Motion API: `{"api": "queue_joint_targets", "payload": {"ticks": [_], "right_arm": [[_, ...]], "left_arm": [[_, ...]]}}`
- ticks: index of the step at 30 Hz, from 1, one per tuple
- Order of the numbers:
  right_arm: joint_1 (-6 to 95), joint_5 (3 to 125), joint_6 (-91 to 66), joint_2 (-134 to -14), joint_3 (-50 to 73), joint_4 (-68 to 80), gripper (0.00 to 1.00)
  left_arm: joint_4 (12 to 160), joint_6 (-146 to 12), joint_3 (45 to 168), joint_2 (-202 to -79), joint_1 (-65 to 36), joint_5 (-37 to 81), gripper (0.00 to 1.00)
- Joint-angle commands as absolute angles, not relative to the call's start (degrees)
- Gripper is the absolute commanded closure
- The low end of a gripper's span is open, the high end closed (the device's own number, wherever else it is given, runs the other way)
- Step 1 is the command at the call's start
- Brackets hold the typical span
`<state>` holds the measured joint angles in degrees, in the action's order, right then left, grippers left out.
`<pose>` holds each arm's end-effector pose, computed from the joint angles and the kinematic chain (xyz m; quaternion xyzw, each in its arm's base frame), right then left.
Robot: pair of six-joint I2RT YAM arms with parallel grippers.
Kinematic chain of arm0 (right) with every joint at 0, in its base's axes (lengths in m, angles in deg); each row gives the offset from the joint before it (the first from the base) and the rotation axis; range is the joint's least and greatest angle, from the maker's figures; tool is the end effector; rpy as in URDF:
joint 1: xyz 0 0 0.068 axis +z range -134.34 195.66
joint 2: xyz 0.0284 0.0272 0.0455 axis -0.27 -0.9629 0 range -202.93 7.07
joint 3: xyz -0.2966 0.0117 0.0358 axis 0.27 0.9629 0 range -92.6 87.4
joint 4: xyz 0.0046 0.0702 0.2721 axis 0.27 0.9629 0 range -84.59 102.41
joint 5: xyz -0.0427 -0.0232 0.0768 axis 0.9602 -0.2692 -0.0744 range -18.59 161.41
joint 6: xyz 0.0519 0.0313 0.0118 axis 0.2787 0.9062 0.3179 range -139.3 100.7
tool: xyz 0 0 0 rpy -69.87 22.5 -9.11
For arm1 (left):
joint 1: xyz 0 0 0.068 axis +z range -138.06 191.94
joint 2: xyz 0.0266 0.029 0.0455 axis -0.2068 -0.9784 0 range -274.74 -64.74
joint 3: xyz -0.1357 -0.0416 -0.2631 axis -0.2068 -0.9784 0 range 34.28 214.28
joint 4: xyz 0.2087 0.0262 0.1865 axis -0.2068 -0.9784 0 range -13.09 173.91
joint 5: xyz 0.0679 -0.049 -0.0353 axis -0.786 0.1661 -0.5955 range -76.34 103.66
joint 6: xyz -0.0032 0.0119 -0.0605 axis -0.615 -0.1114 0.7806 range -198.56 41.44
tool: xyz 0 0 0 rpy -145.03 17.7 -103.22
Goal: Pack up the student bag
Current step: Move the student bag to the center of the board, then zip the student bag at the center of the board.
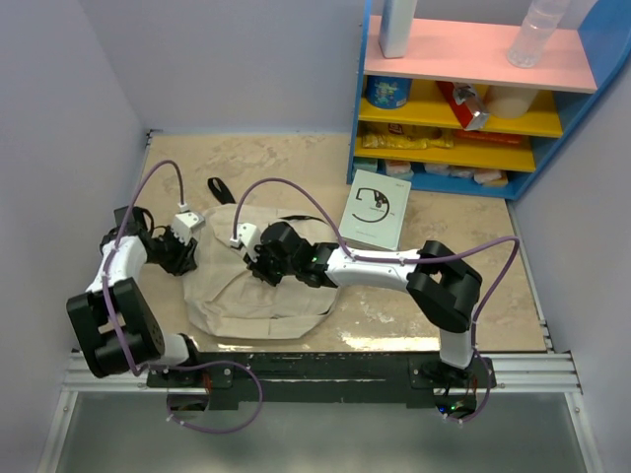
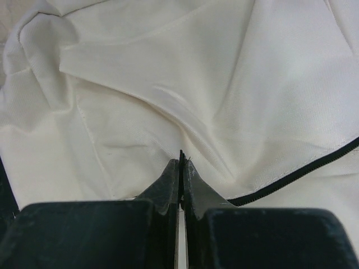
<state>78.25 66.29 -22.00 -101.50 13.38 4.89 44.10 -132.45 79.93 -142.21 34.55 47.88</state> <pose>0.2105 0.4150 0.2206 -0.4935 0.7316 0.2682 0.3865 0.2408 0.0719 0.2016 0.2995 0.8959 -0.1336 0.2996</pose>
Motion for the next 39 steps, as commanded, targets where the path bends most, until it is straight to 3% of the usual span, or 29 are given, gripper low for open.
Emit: {"api": "queue_joint_targets", "payload": {"ticks": [1,2,3,5,12,18,20,24,27,31,35,39], "right_arm": [[78.5,64.6,-20.2,-100.2,11.3,3.3,1.0],[78.5,64.3,-19.8,-100.0,11.6,3.1,1.0],[78.5,63.9,-19.7,-99.2,12.1,2.7,1.0],[78.7,63.2,-18.0,-98.7,13.2,2.3,1.0],[79.6,63.8,-15.2,-100.1,14.0,0.8,1.0],[79.0,73.5,-14.3,-105.3,7.6,0.5,1.0],[77.4,74.6,-13.4,-107.5,5.7,0.8,1.0],[73.9,72.8,-9.8,-111.1,1.1,1.2,1.0],[72.6,71.5,-8.6,-113.0,-0.9,1.1,1.0],[72.6,68.9,-7.4,-113.5,-1.7,0.0,1.0],[72.4,66.1,-6.3,-114.0,-3.2,-0.7,1.0],[72.4,64.1,-4.5,-114.3,-6.0,-1.3,1.0]], "left_arm": [[48.1,-127.1,82.4,-149.7,34.5,48.8,0.72],[49.5,-125.3,83.1,-150.9,34.3,49.5,0.77],[50.3,-124.5,84.6,-152.2,33.7,49.8,0.91],[53.4,-121.3,86.4,-155.4,32.9,50.0,0.99],[61.8,-113.7,94.2,-161.0,24.0,47.4,1.0],[63.3,-109.3,103.3,-164.0,23.2,47.4,1.0],[62.2,-109.3,105.3,-163.7,23.5,47.0,0.95],[58.4,-109.7,110.6,-161.0,26.4,50.8,0.71],[48.9,-115.6,111.4,-157.5,27.2,55.8,0.61],[39.6,-125.7,103.0,-150.5,27.1,60.9,0.61],[32.1,-136.7,92.7,-146.7,27.0,62.5,0.67],[32.9,-137.7,88.2,-146.5,25.7,63.6,0.68]]}}
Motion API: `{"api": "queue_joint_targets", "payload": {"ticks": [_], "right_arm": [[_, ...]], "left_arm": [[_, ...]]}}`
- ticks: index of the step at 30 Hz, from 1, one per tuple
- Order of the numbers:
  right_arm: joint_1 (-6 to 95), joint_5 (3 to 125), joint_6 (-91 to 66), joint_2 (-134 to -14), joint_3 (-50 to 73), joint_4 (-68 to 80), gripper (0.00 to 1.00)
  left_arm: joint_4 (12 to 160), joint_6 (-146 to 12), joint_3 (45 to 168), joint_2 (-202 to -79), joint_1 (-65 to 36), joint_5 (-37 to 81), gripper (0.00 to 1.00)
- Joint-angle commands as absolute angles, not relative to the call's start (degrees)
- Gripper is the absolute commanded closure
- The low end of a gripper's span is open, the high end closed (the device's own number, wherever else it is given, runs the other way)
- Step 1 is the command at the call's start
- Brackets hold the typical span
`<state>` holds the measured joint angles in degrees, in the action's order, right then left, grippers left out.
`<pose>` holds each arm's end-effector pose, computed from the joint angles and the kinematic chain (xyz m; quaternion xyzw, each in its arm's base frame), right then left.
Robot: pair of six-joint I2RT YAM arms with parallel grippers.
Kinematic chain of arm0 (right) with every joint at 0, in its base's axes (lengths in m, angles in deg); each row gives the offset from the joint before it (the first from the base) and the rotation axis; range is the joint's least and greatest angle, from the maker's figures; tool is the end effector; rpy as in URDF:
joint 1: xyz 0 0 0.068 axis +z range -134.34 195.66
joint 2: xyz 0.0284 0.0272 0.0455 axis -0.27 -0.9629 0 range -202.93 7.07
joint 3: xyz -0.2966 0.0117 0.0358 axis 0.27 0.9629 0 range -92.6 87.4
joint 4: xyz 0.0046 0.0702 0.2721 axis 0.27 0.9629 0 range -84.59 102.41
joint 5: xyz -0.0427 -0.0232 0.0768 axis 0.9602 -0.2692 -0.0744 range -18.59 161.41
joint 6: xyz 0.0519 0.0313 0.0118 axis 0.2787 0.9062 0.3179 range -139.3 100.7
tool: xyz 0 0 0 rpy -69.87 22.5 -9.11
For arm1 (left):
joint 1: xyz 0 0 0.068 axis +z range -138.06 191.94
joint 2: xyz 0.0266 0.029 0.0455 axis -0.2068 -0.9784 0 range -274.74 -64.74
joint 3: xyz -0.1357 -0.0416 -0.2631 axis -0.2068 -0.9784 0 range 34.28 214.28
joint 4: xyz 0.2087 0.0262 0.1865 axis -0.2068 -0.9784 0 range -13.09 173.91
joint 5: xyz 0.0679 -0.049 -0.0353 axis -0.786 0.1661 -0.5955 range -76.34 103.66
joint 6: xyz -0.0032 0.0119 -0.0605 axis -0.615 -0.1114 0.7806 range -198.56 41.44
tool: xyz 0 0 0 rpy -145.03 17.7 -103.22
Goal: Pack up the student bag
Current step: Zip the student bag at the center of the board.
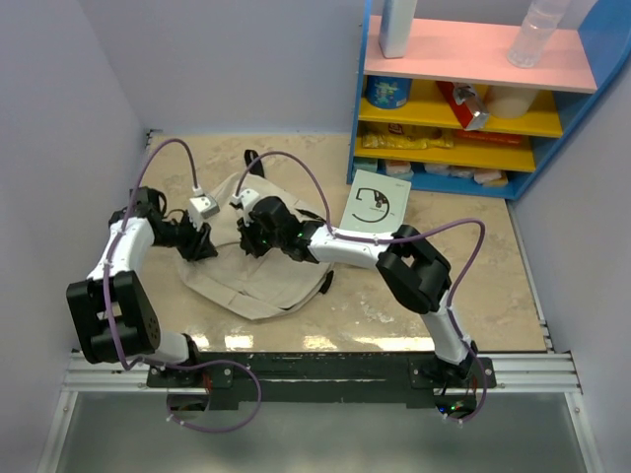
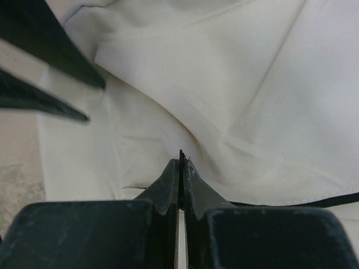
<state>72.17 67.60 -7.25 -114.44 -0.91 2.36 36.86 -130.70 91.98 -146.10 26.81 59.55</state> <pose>0.2907 0.4449 0.2057 -0.3430 0.7956 0.3046 0.3957 0.2783 0.0393 0.2490 0.3519 0.8394 -0.2353 0.3408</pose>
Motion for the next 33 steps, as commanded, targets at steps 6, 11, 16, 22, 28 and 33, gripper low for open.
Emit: {"api": "queue_joint_targets", "payload": {"ticks": [6,11,16,22,28,33], "right_arm": [[72.3,63.4,-1.6,-115.2,-10.3,-2.1,1.0],[72.4,62.3,-0.4,-116.2,-11.9,-1.9,1.0],[72.3,61.6,0.3,-115.5,-11.0,-2.8,1.0],[72.4,60.3,1.2,-114.7,-11.3,-3.1,1.0],[72.4,60.0,2.4,-113.4,-9.5,-4.5,1.0],[72.0,60.3,2.5,-113.4,-9.3,-4.4,1.0]], "left_arm": [[38.1,-137.5,85.2,-143.8,25.4,67.6,0.64],[46.9,-136.5,79.3,-138.7,25.4,68.1,0.48],[51.6,-136.1,75.5,-136.2,25.4,67.4,0.35],[55.4,-135.0,74.4,-140.4,25.4,67.3,0.35],[56.8,-134.6,75.0,-143.0,25.5,70.1,1.0],[54.3,-136.5,75.3,-144.3,25.4,71.6,1.0]]}}
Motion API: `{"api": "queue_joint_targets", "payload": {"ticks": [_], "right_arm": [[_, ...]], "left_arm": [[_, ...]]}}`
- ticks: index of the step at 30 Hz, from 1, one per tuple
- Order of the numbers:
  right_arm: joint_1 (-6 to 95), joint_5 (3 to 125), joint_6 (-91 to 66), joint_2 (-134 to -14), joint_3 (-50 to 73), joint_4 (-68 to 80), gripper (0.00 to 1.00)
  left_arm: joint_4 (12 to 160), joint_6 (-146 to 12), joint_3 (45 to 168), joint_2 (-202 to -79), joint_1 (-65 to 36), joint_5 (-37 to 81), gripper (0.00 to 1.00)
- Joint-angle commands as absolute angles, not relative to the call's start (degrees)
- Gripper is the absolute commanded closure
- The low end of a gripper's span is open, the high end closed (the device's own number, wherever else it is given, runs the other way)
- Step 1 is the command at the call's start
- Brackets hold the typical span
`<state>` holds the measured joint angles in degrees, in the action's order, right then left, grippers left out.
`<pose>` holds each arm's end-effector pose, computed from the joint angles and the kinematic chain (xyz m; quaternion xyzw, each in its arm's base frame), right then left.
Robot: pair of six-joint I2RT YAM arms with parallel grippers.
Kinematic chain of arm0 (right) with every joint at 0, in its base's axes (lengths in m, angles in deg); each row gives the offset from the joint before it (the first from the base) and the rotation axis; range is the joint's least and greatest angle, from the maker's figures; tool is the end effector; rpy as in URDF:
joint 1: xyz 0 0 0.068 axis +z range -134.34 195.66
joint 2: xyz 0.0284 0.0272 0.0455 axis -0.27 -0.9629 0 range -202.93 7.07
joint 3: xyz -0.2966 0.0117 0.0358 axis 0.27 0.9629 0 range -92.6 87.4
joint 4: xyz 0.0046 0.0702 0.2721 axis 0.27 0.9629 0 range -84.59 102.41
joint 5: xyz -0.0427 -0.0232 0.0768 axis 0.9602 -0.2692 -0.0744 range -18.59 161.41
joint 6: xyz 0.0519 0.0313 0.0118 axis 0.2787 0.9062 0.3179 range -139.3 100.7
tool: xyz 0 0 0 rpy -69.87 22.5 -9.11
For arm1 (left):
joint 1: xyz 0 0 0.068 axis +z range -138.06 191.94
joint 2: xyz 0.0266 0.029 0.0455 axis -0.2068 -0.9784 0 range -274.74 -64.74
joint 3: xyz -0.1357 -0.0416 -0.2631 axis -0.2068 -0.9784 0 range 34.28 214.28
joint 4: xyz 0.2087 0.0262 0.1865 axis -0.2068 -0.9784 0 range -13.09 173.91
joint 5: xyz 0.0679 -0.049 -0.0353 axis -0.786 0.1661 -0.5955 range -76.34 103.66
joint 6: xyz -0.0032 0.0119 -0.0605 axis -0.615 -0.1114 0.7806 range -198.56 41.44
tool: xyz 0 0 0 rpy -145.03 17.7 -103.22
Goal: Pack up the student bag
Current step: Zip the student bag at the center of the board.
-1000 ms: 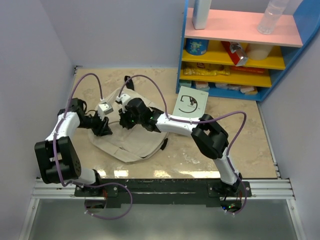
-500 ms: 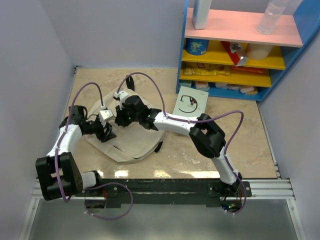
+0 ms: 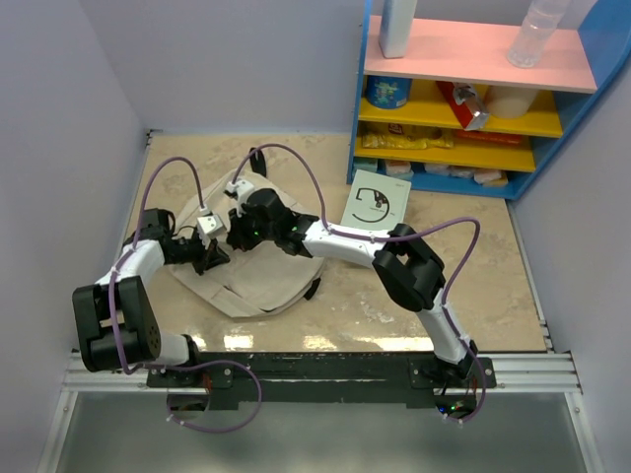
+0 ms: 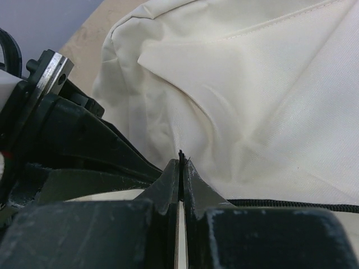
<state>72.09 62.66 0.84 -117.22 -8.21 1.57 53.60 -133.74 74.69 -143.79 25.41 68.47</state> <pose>0.3009 0.4662 0.2285 -0.3006 0.7857 0.3831 0.3816 0.2482 0.0203 0.1859 0.3892 0.7858 -0.2822 0.3891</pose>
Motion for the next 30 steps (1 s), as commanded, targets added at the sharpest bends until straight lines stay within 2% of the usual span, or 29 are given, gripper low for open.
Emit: {"api": "queue_joint_targets", "payload": {"ticks": [1,13,19,21,22,23,25,27,30], "right_arm": [[71.7,60.7,2.4,-113.6,-9.3,-4.2,1.0],[65.9,66.7,-4.5,-117.5,-15.9,2.9,1.0],[65.6,64.1,-1.4,-117.0,-13.2,-0.1,1.0],[65.7,63.6,-0.4,-116.9,-11.8,-1.9,1.0],[65.7,63.5,0.2,-117.0,-11.7,-2.1,1.0],[65.7,63.2,0.4,-117.1,-11.5,-2.2,1.0],[65.7,63.1,0.7,-117.0,-11.0,-2.7,1.0],[65.7,63.1,0.9,-116.6,-10.9,-3.0,1.0],[65.7,62.5,1.1,-116.2,-10.9,-3.1,1.0]], "left_arm": [[54.1,-136.7,75.0,-143.9,25.4,71.4,1.0],[48.8,-143.0,74.0,-139.8,26.9,69.2,1.0],[46.7,-143.5,76.4,-141.1,27.1,69.9,1.0],[47.4,-142.8,76.7,-141.5,27.2,70.9,0.9],[48.0,-141.3,76.8,-141.6,27.1,71.7,0.76],[48.4,-141.1,76.9,-141.9,27.1,72.4,0.69],[48.9,-140.6,77.3,-142.9,27.1,74.1,0.59],[48.5,-141.3,78.0,-144.0,27.1,75.7,0.53],[48.3,-141.4,79.6,-147.0,27.0,77.2,0.52]]}}
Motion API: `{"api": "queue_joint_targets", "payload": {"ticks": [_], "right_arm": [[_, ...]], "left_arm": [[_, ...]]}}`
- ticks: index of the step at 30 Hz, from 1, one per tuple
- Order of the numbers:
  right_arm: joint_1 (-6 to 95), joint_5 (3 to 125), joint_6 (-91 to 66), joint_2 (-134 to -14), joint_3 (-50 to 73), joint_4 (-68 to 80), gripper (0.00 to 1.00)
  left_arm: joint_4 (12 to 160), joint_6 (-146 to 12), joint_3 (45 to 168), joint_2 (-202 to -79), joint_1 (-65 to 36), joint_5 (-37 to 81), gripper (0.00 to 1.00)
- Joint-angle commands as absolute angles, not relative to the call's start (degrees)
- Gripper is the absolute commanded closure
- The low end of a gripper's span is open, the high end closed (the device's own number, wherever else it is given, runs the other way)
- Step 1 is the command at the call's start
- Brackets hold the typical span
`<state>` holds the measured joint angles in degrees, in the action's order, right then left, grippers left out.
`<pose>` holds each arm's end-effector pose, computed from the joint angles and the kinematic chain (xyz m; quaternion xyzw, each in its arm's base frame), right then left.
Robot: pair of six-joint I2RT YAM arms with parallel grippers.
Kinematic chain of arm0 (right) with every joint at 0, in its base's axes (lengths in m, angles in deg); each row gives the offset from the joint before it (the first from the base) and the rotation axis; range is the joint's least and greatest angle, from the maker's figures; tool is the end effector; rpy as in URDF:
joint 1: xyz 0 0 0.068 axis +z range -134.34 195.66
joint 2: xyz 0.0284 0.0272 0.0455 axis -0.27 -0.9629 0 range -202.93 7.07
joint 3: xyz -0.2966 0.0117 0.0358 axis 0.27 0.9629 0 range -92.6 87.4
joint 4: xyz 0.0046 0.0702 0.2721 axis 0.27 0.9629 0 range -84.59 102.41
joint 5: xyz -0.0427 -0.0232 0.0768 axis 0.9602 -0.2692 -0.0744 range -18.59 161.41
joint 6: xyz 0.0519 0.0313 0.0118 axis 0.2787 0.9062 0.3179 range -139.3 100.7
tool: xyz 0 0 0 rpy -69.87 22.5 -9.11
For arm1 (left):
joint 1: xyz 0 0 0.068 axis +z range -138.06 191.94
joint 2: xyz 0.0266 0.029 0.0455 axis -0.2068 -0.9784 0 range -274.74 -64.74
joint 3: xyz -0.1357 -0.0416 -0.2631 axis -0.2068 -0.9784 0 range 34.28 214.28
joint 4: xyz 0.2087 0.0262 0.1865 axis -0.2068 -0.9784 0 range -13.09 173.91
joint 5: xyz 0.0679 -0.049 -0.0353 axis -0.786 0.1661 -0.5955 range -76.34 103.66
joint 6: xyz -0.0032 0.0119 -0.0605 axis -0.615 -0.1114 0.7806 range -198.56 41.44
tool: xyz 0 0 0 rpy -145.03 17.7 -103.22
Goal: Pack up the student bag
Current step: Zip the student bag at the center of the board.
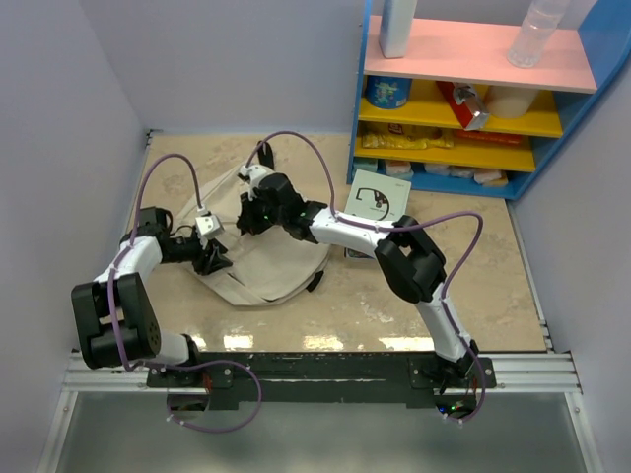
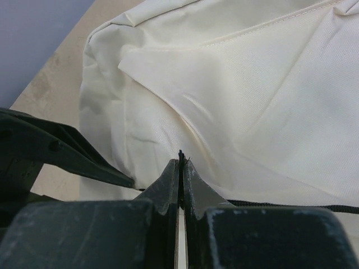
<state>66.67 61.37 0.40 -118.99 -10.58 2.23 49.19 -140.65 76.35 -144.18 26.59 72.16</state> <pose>0.3478 0.4425 0.2260 -0.2718 0.7959 0.3703 0.3944 0.2467 0.0235 0.1923 0.4162 0.7585 -0.2941 0.4061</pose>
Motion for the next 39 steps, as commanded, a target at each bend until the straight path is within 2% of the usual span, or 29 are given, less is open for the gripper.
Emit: {"api": "queue_joint_targets", "payload": {"ticks": [1,10,22,34,37,39], "right_arm": [[65.8,62.3,1.3,-116.0,-10.8,-3.1,1.0],[67.3,60.3,2.8,-115.3,-9.8,-4.7,1.0],[69.3,59.1,4.3,-115.3,-10.8,-5.1,1.0],[69.4,59.6,4.2,-115.9,-12.5,-3.5,1.0],[69.1,60.2,3.4,-116.4,-13.4,-2.0,1.0],[68.2,60.4,3.1,-116.6,-13.4,-1.4,1.0]], "left_arm": [[48.2,-141.5,80.1,-148.3,27.0,77.6,0.52],[49.5,-139.9,83.2,-150.9,26.7,82.4,0.51],[57.1,-134.8,80.0,-150.4,25.4,80.4,0.52],[48.4,-143.3,81.5,-153.3,24.9,80.5,0.82],[47.4,-143.3,82.4,-153.1,24.9,80.4,0.99],[47.0,-143.4,82.7,-152.5,24.9,79.9,1.0]]}}
